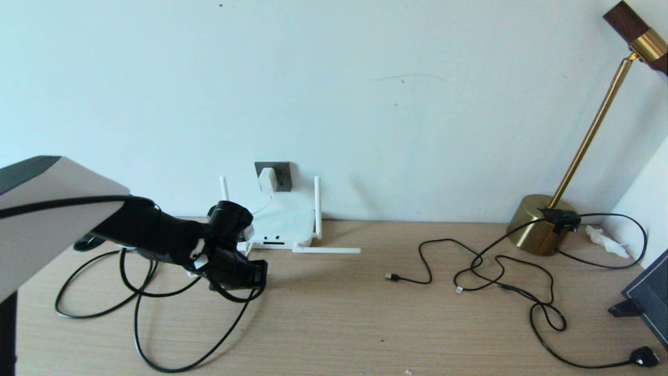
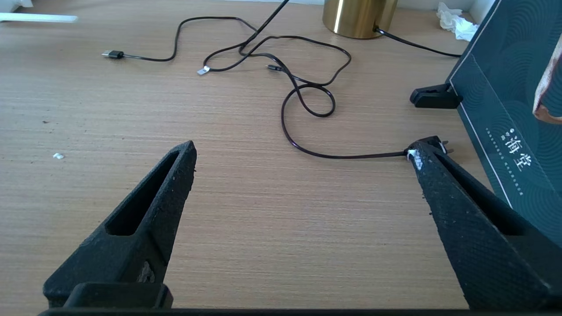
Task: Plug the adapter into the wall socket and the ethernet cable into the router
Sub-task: Plug cable into router interface
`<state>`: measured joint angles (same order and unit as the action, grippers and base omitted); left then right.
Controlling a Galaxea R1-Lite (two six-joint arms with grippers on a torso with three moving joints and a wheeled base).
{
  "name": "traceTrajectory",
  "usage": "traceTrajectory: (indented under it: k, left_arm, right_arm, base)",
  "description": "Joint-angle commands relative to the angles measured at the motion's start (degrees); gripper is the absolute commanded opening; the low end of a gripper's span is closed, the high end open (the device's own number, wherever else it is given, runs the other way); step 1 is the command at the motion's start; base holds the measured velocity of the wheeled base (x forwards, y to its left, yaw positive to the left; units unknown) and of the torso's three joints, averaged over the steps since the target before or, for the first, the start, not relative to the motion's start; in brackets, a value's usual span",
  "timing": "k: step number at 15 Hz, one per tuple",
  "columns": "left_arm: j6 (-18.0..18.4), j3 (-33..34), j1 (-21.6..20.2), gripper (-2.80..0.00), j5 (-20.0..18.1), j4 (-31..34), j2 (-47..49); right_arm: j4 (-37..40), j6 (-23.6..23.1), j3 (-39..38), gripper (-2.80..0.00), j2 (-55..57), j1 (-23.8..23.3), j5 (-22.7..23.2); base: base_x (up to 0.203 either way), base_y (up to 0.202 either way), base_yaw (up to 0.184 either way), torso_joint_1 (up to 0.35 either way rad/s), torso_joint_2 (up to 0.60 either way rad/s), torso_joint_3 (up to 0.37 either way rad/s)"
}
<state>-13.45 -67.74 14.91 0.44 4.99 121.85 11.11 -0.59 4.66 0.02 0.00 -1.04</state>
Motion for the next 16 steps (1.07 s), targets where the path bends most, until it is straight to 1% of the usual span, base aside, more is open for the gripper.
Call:
traceTrajectory:
  k: [1,3,4,5,6,8,13,14,16]
  left_arm:
    - [-0.1,0.2,0.0,-2.80,0.0,-1.6,2.1]
    - [-0.1,1.5,0.0,-2.80,-1.1,-3.5,2.1]
    - [-0.1,2.0,0.0,-0.50,-1.2,-4.3,2.1]
    - [-0.3,2.5,-0.1,0.00,-1.3,-5.0,1.9]
    - [-0.6,3.6,0.0,0.00,-1.3,-6.3,1.6]
    - [-0.7,7.5,0.0,0.00,-1.1,-12.2,1.1]
    - [-0.5,16.3,0.0,0.00,-0.4,-22.9,-2.1]
    - [-0.5,17.4,0.0,0.00,-0.3,-24.0,-2.4]
    - [-0.7,18.4,0.0,0.00,-0.5,-24.1,-3.2]
  right_arm:
    - [0.0,0.0,0.0,0.00,0.0,0.0,0.0]
    - [0.1,0.0,0.0,0.00,0.0,0.0,0.0]
    - [0.0,0.0,0.0,0.00,0.0,0.0,0.0]
    - [0.1,0.0,0.0,0.00,0.0,0.0,0.0]
    - [0.1,0.0,0.0,0.00,0.0,0.0,0.0]
    - [0.0,0.0,0.0,0.00,0.0,0.0,0.0]
    - [0.0,0.0,0.0,0.00,0.0,0.0,0.0]
    - [0.1,0.0,0.0,0.00,0.0,0.0,0.0]
    - [0.0,0.0,0.0,0.00,0.0,0.0,0.0]
  base:
    - [0.000,0.000,0.000,0.000,0.00,0.000]
    - [0.000,0.000,0.000,0.000,0.00,0.000]
    - [0.000,0.000,0.000,0.000,0.00,0.000]
    - [0.000,0.000,0.000,0.000,0.00,0.000]
    - [0.000,0.000,0.000,0.000,0.00,0.000]
    - [0.000,0.000,0.000,0.000,0.00,0.000]
    - [0.000,0.000,0.000,0.000,0.00,0.000]
    - [0.000,0.000,0.000,0.000,0.00,0.000]
    - [0.000,0.000,0.000,0.000,0.00,0.000]
